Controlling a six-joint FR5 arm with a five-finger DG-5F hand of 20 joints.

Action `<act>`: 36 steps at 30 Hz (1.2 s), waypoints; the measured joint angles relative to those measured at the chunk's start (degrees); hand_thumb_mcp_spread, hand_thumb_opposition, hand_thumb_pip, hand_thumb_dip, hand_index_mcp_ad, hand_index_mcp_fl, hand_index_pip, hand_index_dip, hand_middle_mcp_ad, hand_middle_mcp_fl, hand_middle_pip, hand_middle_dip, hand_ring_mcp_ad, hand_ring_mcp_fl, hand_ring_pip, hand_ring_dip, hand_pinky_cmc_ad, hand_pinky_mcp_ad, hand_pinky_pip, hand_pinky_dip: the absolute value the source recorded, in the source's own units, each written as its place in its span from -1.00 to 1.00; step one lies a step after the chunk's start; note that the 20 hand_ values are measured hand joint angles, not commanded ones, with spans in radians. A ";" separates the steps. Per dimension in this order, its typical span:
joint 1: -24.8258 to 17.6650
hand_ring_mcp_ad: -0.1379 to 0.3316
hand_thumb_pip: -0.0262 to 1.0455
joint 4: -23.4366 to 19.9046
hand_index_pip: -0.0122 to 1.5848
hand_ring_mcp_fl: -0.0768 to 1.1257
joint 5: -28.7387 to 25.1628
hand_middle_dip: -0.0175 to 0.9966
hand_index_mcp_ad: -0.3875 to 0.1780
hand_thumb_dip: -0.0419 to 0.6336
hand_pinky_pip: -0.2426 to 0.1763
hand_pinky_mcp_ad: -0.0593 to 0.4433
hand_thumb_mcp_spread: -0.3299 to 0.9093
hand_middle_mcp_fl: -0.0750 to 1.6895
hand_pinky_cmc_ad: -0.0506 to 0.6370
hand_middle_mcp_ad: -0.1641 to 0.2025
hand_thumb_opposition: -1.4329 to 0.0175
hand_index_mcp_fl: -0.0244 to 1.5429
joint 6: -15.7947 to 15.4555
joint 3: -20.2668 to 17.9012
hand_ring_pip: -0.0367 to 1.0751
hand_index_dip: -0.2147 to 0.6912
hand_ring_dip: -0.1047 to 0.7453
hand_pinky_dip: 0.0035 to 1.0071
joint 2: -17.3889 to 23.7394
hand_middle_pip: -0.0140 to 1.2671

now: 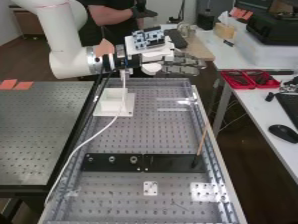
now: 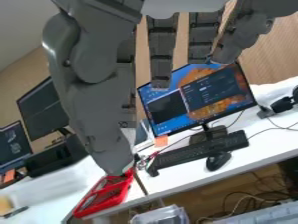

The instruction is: Grab the drill bit and place it in the clear container

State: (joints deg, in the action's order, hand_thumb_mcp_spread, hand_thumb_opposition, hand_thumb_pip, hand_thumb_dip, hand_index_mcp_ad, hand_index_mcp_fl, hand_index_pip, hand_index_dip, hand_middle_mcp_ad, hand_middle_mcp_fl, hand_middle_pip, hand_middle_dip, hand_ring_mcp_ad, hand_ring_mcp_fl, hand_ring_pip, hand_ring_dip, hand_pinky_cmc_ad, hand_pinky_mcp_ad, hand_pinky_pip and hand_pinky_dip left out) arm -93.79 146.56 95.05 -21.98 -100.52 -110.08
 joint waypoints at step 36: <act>-3.17 0.33 -0.15 4.29 0.46 -0.79 1.34 -0.62 -0.12 -0.08 -0.28 -0.11 0.63 -0.58 0.03 0.27 -0.38 0.03 1.35 2.02 -0.76 -0.17 -0.74 -0.65 -7.68 -0.75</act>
State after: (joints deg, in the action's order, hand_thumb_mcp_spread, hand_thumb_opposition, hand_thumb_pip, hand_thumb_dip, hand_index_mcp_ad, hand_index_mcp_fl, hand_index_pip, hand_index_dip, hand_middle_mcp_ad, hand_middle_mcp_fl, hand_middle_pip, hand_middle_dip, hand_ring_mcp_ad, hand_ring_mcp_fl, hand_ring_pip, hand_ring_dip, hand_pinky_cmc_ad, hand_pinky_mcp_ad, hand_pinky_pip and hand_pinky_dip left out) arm -96.96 150.85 96.40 -20.62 -98.50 -117.77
